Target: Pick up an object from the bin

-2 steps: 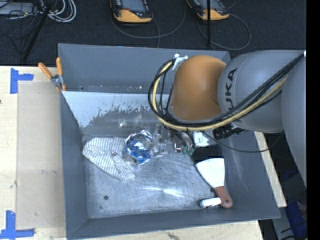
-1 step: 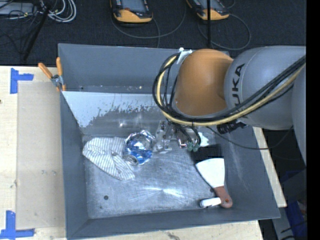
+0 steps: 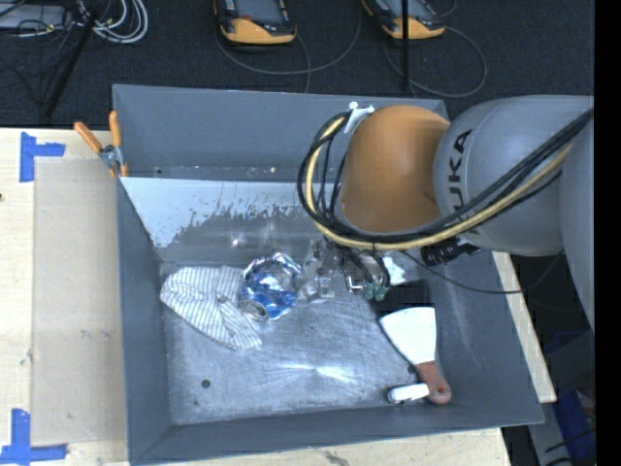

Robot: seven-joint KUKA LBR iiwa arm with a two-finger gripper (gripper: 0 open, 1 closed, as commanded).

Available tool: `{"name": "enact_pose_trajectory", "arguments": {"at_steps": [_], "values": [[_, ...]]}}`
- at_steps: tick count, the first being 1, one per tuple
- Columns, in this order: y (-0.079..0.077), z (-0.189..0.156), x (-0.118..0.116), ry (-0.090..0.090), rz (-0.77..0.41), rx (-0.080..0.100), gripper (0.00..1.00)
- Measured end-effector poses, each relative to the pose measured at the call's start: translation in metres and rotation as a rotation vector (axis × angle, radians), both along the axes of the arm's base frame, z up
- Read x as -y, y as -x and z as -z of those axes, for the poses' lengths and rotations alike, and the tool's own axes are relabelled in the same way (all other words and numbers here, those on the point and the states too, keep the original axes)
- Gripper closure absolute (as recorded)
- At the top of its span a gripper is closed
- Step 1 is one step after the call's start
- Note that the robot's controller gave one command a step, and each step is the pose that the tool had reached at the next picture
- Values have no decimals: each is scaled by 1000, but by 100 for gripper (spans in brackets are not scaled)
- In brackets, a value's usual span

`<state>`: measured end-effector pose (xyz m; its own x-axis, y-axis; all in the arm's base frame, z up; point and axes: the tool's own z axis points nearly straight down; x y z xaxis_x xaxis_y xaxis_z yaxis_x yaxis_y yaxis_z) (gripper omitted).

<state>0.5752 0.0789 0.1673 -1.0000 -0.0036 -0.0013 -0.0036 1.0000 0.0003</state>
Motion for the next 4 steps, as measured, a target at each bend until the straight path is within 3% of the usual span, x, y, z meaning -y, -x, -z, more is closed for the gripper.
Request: {"name": "enact_pose_trajectory", "arguments": {"at_steps": [1,2,3,4], "values": [[-5,18,-3,0,-11,-2,100],[-10,-18,-4,1,-137,-10,100],[-18,-81,-1,0,-206,-2,100],[-25,26,-4,0,-313,1,0]]}}
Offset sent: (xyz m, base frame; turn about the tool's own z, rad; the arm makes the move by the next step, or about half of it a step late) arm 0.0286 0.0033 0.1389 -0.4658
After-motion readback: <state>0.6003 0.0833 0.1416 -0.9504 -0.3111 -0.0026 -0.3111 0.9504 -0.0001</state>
